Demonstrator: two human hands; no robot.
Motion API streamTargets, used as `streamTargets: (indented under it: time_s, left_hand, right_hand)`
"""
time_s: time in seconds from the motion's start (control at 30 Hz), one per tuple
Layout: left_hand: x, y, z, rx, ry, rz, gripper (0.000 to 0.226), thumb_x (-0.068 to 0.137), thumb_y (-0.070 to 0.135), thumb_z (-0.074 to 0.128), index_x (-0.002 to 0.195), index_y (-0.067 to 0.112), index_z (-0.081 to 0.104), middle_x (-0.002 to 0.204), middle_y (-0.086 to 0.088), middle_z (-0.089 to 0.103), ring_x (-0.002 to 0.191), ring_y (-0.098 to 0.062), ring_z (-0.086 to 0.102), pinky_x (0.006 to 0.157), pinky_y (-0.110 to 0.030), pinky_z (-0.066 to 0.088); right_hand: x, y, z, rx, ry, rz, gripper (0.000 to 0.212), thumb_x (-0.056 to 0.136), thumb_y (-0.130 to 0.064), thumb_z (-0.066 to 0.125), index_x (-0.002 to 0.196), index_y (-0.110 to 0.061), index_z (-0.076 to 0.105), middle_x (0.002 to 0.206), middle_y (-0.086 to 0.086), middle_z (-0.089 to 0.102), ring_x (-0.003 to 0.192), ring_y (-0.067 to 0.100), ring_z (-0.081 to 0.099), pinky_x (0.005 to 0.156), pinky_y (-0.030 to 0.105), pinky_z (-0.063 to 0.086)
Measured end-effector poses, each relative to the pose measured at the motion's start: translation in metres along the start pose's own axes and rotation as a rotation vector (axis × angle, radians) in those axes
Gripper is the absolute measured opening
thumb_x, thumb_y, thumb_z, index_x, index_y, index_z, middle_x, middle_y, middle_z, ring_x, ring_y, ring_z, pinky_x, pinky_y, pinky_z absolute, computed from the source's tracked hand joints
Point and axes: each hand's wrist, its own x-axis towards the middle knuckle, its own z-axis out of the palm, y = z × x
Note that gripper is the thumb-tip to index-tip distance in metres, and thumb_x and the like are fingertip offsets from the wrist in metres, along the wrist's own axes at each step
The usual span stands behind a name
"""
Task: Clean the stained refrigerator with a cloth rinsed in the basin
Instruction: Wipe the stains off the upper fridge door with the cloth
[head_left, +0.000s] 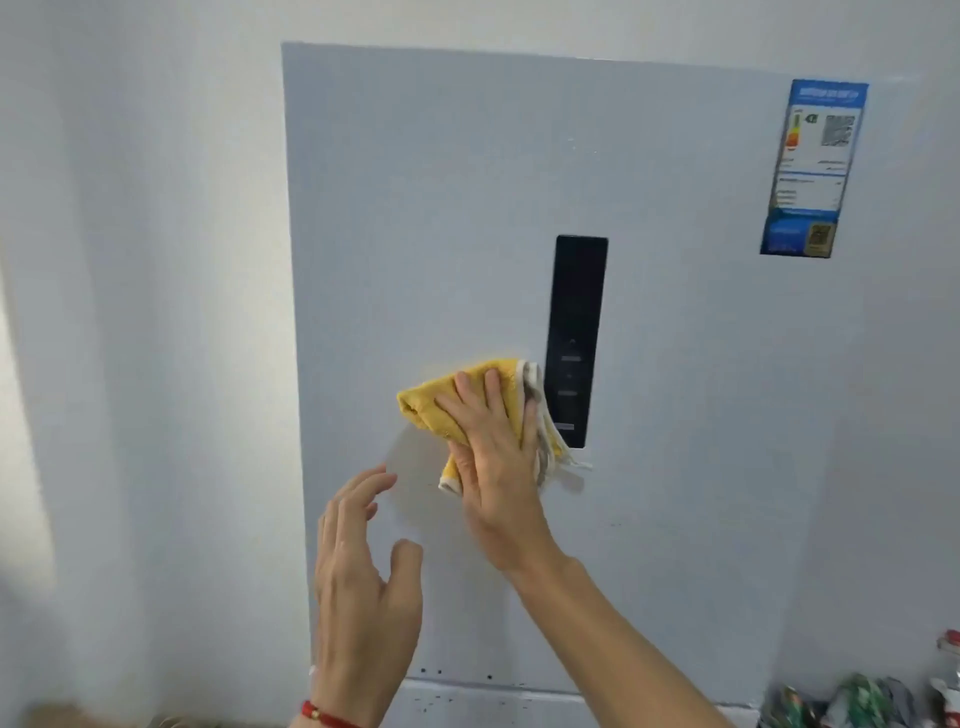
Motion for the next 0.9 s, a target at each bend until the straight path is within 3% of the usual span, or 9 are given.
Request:
streamTargets:
  time_s: [0.07, 0.13, 0.2, 0.27, 0.33, 0.43, 0.6, 0.77, 0.9]
  left_hand:
    - [-0.006, -0.004, -0.040, -0.080, 0.010, -0.213, 0.047, 0.093, 0.024, 0.053, 0.138, 0.036, 0.048, 0.136, 0.017, 0.051, 0.125, -0.005, 0.052, 0.100, -0.024, 0.042]
    - [-0.016, -0.018, -0.084, -0.151, 0.022, -0.471, 0.055, 0.099, 0.044, 0.048, 0.152, 0.037, 0.036, 0.145, 0.018, 0.045, 0.129, -0.006, 0.050, 0.106, -0.028, 0.039]
    - [-0.039, -0.037, -0.148, -0.238, 0.095, -0.696, 0.055, 0.103, 0.043, 0.049, 0.156, 0.033, 0.034, 0.148, 0.011, 0.049, 0.129, -0.018, 0.055, 0.113, -0.041, 0.039]
    - [-0.070, -0.050, -0.207, -0.421, 0.140, -0.796, 0.044, 0.101, 0.032, 0.054, 0.144, 0.020, 0.054, 0.138, -0.007, 0.063, 0.123, -0.028, 0.063, 0.111, -0.050, 0.042]
    - [-0.101, -0.051, -0.253, -0.564, 0.198, -0.863, 0.038, 0.101, 0.022, 0.052, 0.135, 0.007, 0.059, 0.129, -0.016, 0.069, 0.120, -0.032, 0.066, 0.106, -0.052, 0.048]
    - [-0.172, -0.057, -0.345, -0.372, 0.425, -0.929, 0.032, 0.099, 0.010, 0.059, 0.132, 0.011, 0.056, 0.117, -0.011, 0.075, 0.110, -0.031, 0.071, 0.094, -0.053, 0.057]
    - [-0.307, -0.056, -0.487, -0.024, 0.609, -1.068, 0.032, 0.095, 0.017, 0.070, 0.126, 0.017, 0.060, 0.108, -0.004, 0.077, 0.100, -0.022, 0.075, 0.079, -0.041, 0.062]
    - [-0.416, -0.060, -0.589, 0.282, 0.667, -1.188, 0.011, 0.086, 0.035, 0.076, 0.097, 0.033, 0.074, 0.089, 0.007, 0.079, 0.087, -0.014, 0.075, 0.083, -0.046, 0.062]
    - [-0.481, -0.072, -0.655, 0.228, 0.855, -1.387, 0.017, 0.084, 0.039, 0.080, 0.090, 0.023, 0.075, 0.086, -0.003, 0.077, 0.077, -0.020, 0.074, 0.075, -0.044, 0.064]
  right_hand:
    - [-0.012, -0.050, 0.019, 0.441, -0.109, 0.161, 0.039, 0.114, -0.028, 0.037, 0.150, -0.037, 0.050, 0.158, -0.017, 0.045, 0.136, 0.012, 0.051, 0.115, 0.051, 0.037]
    - [-0.029, -0.094, 0.038, 0.839, -0.261, 0.375, 0.036, 0.114, -0.027, 0.039, 0.143, -0.038, 0.057, 0.143, -0.015, 0.061, 0.105, 0.006, 0.063, 0.096, 0.038, 0.051]
    - [-0.048, -0.142, 0.073, 1.180, -0.444, 0.664, 0.032, 0.111, -0.029, 0.044, 0.133, -0.028, 0.068, 0.132, 0.000, 0.071, 0.112, 0.020, 0.070, 0.103, 0.046, 0.055]
    - [-0.073, -0.187, 0.111, 1.509, -0.676, 0.956, 0.037, 0.105, -0.035, 0.052, 0.118, -0.012, 0.077, 0.124, 0.016, 0.072, 0.111, 0.032, 0.071, 0.100, 0.050, 0.057]
    - [-0.101, -0.216, 0.146, 1.685, -0.849, 1.156, 0.047, 0.101, -0.039, 0.051, 0.115, -0.002, 0.077, 0.125, 0.024, 0.070, 0.111, 0.038, 0.070, 0.097, 0.048, 0.058]
    - [-0.153, -0.295, 0.199, 1.728, -1.089, 1.255, 0.055, 0.104, -0.040, 0.048, 0.133, 0.003, 0.064, 0.138, 0.028, 0.061, 0.129, 0.044, 0.058, 0.112, 0.056, 0.045]
    - [-0.264, -0.426, 0.256, 1.600, -1.383, 1.346, 0.050, 0.106, -0.033, 0.043, 0.130, 0.006, 0.063, 0.133, 0.027, 0.065, 0.121, 0.041, 0.065, 0.106, 0.053, 0.048]
    - [-0.360, -0.520, 0.283, 1.374, -1.530, 1.261, 0.039, 0.111, -0.021, 0.037, 0.127, 0.004, 0.062, 0.119, 0.023, 0.073, 0.097, 0.035, 0.075, 0.078, 0.053, 0.060]
    - [-0.424, -0.573, 0.305, 1.256, -1.614, 1.313, 0.039, 0.112, -0.023, 0.038, 0.132, 0.003, 0.058, 0.124, 0.030, 0.068, 0.098, 0.043, 0.068, 0.057, 0.050, 0.059]
